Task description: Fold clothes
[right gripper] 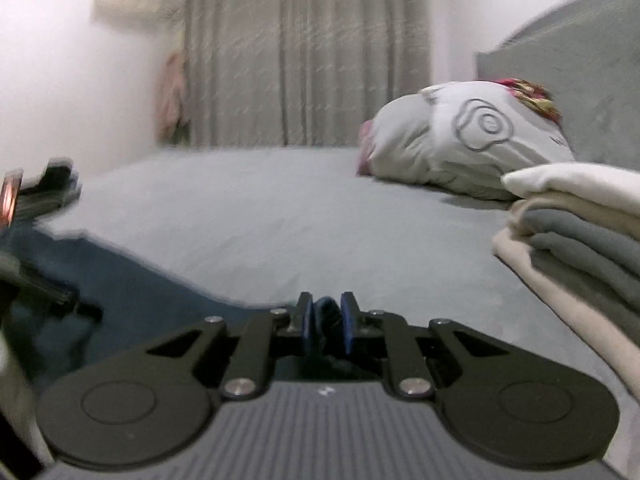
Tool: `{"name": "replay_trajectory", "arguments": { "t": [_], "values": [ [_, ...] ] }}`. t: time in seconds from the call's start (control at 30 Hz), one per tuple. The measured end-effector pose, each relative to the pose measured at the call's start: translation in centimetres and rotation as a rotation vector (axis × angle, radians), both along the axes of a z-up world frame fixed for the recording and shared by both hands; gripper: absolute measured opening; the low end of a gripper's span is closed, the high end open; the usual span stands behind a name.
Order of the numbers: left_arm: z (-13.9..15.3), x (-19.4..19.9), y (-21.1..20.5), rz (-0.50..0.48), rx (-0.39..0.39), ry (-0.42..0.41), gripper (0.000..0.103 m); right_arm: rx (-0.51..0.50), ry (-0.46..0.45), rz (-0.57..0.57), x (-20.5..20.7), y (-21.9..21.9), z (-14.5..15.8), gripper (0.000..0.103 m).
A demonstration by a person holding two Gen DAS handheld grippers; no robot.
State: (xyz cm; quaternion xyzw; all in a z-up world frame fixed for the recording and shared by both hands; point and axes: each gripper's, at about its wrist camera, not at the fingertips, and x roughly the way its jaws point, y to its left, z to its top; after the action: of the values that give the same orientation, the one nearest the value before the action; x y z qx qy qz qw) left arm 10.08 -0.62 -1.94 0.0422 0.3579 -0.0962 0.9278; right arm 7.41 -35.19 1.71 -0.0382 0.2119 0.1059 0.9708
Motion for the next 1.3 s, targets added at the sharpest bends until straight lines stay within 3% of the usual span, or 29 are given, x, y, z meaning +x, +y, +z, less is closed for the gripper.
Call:
{"name": "replay_trajectory", "arguments": {
  "t": [0.23, 0.3, 0.33, 0.43, 0.53, 0.63, 0.7, 0.8, 0.87, 0.97, 1.03, 1.07, 1.1, 1.23, 1.3],
  "values": [
    [-0.3, -0.7, -0.3, -0.013, 0.02, -0.013, 0.078, -0.144, -0.023, 0.037, -1.0, 2.4, 0.0, 0.016],
    [-0.4, -0.7, -0.3, -0.011, 0.02, -0.016, 0.079, -0.142, -0.016, 0.044, -1.0, 2.4, -0.1, 0.029],
    [-0.4, -0.6, -0.4, -0.01, 0.02, -0.017, 0.079, -0.133, -0.003, 0.044, -0.8, 2.1, -0.2, 0.03],
    [-0.4, -1.0, -0.3, -0.014, 0.023, -0.025, 0.08, -0.112, 0.041, 0.068, -0.9, 1.9, -0.2, 0.023],
    [-0.6, -1.0, -0.3, -0.014, 0.021, -0.028, 0.081, -0.102, 0.042, 0.081, -1.4, 1.8, 0.0, 0.022],
    [-0.7, -1.1, -0.5, -0.014, 0.026, -0.035, 0.081, -0.102, 0.039, 0.059, -0.9, 1.2, -0.4, 0.033],
    [-0.7, -1.2, -0.5, -0.017, 0.026, -0.036, 0.081, -0.097, 0.041, 0.044, -0.3, 0.6, -0.9, 0.053],
    [-0.4, -1.5, -0.1, -0.028, 0.019, -0.025, 0.081, -0.066, 0.051, 0.018, 0.8, -0.7, -1.4, 0.058],
    [-0.3, -1.8, 0.1, -0.039, 0.018, -0.019, 0.081, 0.069, 0.086, 0.015, 1.9, -2.9, -1.0, 0.06],
    [-0.3, -1.8, 0.1, -0.04, 0.022, -0.018, 0.081, 0.251, 0.165, 0.004, 3.4, -5.7, -0.3, 0.053],
    [0.0, -1.8, 0.1, -0.03, 0.006, -0.01, 0.081, 0.265, 0.16, 0.041, 3.1, -5.8, 0.3, 0.035],
    [0.2, -1.6, 0.0, -0.032, -0.008, -0.003, 0.081, 0.233, 0.144, 0.076, 2.5, -5.2, 0.8, 0.018],
    [0.4, -1.4, -0.2, -0.039, -0.038, 0.015, 0.081, 0.182, 0.138, 0.099, 2.1, -4.3, 1.0, 0.013],
    [1.5, -0.4, -0.7, -0.085, -0.215, 0.103, 0.081, 0.098, 0.108, 0.127, 0.5, -2.2, 0.7, 0.011],
    [1.9, 0.2, -0.8, -0.127, -0.386, 0.189, 0.081, 0.114, 0.087, 0.156, -0.7, -1.8, 0.8, 0.01]
  ]
}}
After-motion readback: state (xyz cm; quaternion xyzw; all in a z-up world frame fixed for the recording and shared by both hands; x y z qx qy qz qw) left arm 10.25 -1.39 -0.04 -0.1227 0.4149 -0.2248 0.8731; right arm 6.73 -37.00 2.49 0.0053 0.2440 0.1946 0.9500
